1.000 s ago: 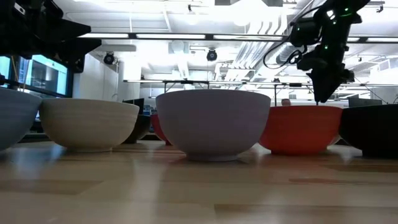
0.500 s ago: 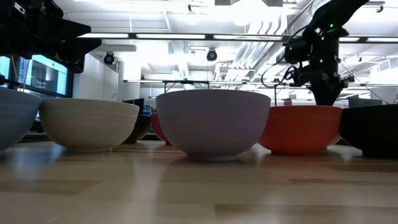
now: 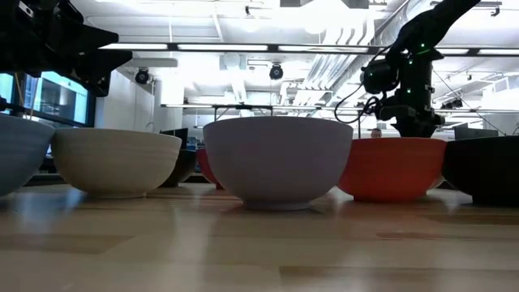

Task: Nest bowls inside each other
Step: Stack the right white bowl on top of the middle black bowl

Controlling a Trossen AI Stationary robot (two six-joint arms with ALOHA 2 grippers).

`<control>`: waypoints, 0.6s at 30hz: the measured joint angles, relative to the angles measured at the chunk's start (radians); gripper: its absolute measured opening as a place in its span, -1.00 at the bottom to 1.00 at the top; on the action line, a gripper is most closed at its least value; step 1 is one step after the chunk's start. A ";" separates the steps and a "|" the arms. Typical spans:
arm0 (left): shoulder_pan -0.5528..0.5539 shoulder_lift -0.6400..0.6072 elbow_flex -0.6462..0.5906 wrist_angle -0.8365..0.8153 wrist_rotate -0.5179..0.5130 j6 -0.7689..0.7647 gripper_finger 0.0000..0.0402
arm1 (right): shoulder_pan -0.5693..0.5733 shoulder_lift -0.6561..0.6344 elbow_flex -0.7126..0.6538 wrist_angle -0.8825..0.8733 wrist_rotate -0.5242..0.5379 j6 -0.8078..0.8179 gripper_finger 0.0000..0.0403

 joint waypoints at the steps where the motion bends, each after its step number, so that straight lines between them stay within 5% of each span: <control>1: 0.000 0.000 0.000 0.000 0.000 0.000 -0.14 | 0.000 0.007 0.000 0.001 0.000 0.000 -0.43; 6: 0.000 0.000 0.000 0.000 0.000 0.000 -0.14 | 0.003 0.023 0.000 0.019 0.000 0.007 -0.56; 11: 0.000 0.000 0.000 0.000 0.000 0.000 -0.14 | 0.003 0.023 0.000 0.044 -0.003 0.022 -0.94; 18: 0.000 0.000 0.000 -0.009 0.000 0.000 -0.14 | 0.003 0.023 0.004 0.076 -0.050 0.054 -0.98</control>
